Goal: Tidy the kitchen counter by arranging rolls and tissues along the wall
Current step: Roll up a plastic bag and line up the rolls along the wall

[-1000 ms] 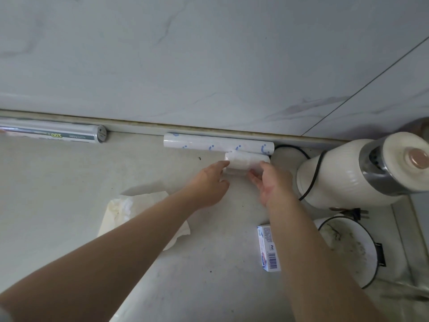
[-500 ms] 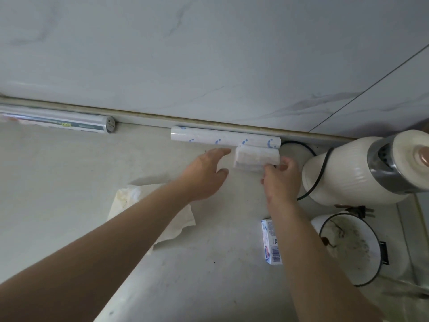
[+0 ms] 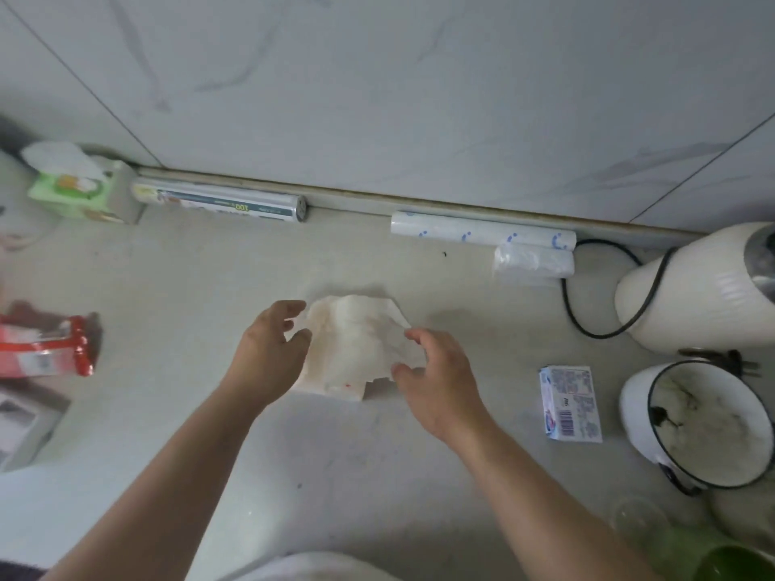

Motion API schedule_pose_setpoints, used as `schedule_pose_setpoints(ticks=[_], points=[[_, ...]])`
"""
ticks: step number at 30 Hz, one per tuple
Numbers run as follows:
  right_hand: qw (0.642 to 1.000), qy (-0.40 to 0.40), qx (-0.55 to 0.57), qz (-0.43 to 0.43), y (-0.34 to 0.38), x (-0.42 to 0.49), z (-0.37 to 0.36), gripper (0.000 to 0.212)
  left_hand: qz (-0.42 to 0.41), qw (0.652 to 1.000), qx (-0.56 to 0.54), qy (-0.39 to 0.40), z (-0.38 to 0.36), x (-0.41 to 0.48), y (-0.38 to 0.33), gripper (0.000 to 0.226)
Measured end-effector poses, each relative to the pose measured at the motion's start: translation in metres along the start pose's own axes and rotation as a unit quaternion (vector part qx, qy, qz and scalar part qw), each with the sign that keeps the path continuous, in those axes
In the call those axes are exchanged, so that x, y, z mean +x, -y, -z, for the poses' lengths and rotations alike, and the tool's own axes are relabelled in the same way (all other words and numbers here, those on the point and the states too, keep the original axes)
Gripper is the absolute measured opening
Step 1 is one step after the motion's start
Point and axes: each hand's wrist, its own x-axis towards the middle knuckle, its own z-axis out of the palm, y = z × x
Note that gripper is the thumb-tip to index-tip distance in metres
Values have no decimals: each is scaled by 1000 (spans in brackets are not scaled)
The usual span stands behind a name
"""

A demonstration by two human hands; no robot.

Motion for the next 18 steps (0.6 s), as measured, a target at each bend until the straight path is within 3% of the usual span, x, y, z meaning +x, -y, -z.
schedule_pose_setpoints(ticks=[4,7,11,15,18], points=[[997,-55,-41,-39,13,-15,-23,36,68,994,-80,21,-4,-12,9,46],[992,8,34,-121,16,-24,-33,32,92,985,-137,43,-7,-17,10,52],[989,25,89,-115,11,-28,-39,31,106,973,-180,99,-13,-22,13,68],[991,-27,48,-121,4,-23,-35,65,38,993,-52,101,-15,-19,15,79],[994,-9,29,-105,0,-19,-29,85,-46,992,63,99,-14,-8,14,89]])
